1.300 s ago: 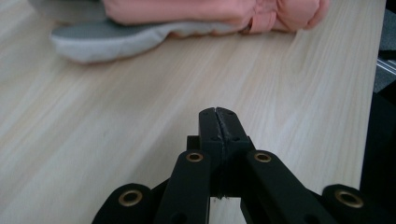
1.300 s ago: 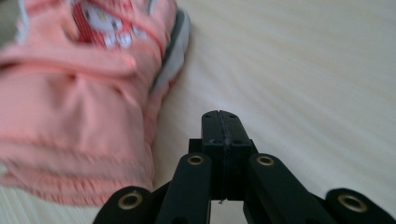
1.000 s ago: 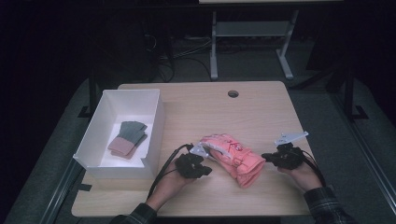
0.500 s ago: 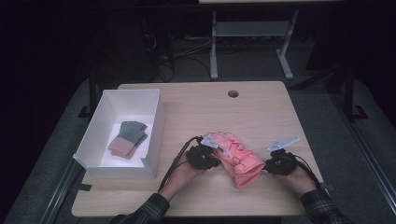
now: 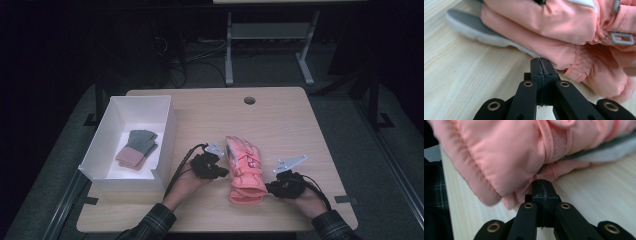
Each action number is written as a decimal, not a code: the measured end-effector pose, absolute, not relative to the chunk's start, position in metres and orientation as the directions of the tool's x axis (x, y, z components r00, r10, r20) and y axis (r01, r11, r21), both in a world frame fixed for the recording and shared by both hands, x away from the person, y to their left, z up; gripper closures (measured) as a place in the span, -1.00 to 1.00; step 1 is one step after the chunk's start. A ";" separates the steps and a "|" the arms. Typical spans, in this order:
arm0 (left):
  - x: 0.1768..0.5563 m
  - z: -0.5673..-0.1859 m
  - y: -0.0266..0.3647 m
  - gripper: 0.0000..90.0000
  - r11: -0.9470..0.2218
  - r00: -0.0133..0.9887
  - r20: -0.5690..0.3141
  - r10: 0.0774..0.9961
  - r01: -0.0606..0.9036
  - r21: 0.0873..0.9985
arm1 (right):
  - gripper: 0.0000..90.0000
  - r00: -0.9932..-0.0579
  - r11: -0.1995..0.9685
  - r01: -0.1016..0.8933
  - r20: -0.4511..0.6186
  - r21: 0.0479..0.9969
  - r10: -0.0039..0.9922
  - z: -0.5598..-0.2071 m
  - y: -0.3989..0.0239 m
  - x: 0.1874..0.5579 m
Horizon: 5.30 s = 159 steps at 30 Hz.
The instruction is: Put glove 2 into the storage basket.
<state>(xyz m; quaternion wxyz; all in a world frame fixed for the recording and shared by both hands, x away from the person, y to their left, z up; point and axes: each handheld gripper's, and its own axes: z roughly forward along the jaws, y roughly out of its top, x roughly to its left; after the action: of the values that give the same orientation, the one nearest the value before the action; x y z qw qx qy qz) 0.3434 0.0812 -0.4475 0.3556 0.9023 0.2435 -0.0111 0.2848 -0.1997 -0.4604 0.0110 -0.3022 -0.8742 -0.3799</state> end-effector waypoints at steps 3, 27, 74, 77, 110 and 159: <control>0.347 -0.447 0.086 0.99 -0.643 0.887 -0.185 0.423 0.437 0.629 | 1.00 -0.828 0.534 0.523 0.246 0.664 0.505 -0.461 -0.193 0.283; 0.361 -0.427 0.105 0.65 -0.581 0.826 -0.183 0.533 0.514 0.631 | 0.63 -0.869 0.585 0.472 0.234 0.660 0.437 -0.458 -0.153 0.270; 0.387 -0.443 0.023 -0.72 -0.666 0.812 -0.331 0.480 0.583 0.465 | -0.70 -0.747 0.469 0.560 0.172 0.683 0.642 -0.449 -0.210 0.267; 0.388 -0.447 0.024 -0.72 -0.664 0.802 -0.352 0.482 0.597 0.450 | -0.70 -0.747 0.468 0.559 0.171 0.684 0.642 -0.449 -0.210 0.267; 0.391 -0.428 0.036 0.35 -0.638 0.785 -0.443 0.432 0.614 0.465 | -0.70 -0.729 0.453 0.566 0.162 0.688 0.665 -0.452 -0.218 0.270; 0.395 -0.263 0.164 0.35 -0.464 0.742 -0.331 0.584 0.639 0.613 | -0.71 -0.713 0.428 0.560 0.150 0.710 0.685 -0.457 -0.219 0.272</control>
<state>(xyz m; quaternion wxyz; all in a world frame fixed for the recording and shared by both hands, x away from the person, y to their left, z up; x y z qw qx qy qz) 0.3952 0.1643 -0.2629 0.3741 0.8549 0.3576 -0.0369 0.2723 -0.2191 -0.4574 -0.0810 -0.3701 -0.8410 -0.3864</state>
